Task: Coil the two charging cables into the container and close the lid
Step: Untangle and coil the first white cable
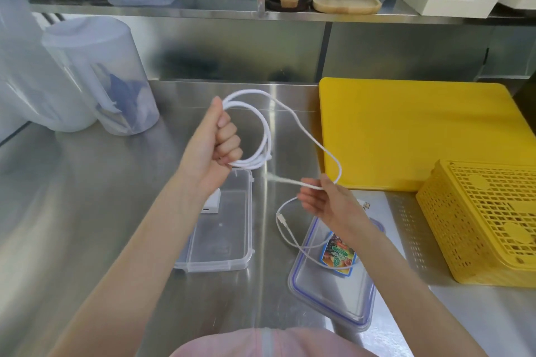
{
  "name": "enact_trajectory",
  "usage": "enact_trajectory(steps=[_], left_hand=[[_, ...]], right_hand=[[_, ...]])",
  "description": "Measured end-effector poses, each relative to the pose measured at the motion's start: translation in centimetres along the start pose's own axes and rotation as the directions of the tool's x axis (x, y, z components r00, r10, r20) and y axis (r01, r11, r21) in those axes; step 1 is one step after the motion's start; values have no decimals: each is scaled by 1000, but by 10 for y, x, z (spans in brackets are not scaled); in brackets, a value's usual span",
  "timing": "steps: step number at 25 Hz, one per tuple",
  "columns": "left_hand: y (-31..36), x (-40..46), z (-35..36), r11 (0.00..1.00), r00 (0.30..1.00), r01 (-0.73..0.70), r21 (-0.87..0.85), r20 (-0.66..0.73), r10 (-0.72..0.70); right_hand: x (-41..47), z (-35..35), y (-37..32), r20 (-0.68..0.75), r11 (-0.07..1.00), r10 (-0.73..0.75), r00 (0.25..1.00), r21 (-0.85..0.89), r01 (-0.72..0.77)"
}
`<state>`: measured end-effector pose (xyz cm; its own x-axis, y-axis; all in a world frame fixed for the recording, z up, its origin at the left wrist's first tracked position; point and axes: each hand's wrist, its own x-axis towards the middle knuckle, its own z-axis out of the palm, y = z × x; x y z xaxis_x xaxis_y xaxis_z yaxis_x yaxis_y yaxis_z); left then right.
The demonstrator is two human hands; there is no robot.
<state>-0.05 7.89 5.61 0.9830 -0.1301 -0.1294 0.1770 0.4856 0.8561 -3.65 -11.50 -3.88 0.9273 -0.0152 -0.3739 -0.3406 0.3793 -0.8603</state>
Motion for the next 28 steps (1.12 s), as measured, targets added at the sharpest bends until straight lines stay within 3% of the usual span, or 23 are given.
enact_trajectory(steps=[2, 4, 7, 12, 16, 21, 25, 28], left_hand=[[-14, -2, 3, 998, 998, 59, -11, 10, -59], [-22, -4, 5, 996, 996, 93, -7, 9, -93], [-25, -6, 5, 992, 992, 123, -40, 11, -123], [-24, -6, 5, 982, 988, 153, -113, 33, -151], [-30, -8, 8, 978, 982, 187, -95, 48, -184], [-44, -15, 8, 971, 977, 205, 121, 24, -210], [-58, -19, 10, 920, 985, 168, 354, -22, -171], [-59, -19, 8, 890, 991, 127, 437, -22, -131]], right_hand=[[-4, 12, -7, 134, 967, 69, 989, 236, -99], [-7, 18, -9, 248, 952, 55, 967, 280, -126], [-10, 19, -2, 312, 984, 51, 949, 144, -101], [-11, 7, 19, 243, 992, 34, 969, -126, -3], [-13, 12, 17, 236, 993, -6, 972, -112, 33], [-11, 20, 4, 291, 999, -28, 956, 49, 15], [-17, 30, 1, 361, 953, 3, 932, 283, -113], [-21, 32, 3, 363, 964, 29, 931, 238, -123]])
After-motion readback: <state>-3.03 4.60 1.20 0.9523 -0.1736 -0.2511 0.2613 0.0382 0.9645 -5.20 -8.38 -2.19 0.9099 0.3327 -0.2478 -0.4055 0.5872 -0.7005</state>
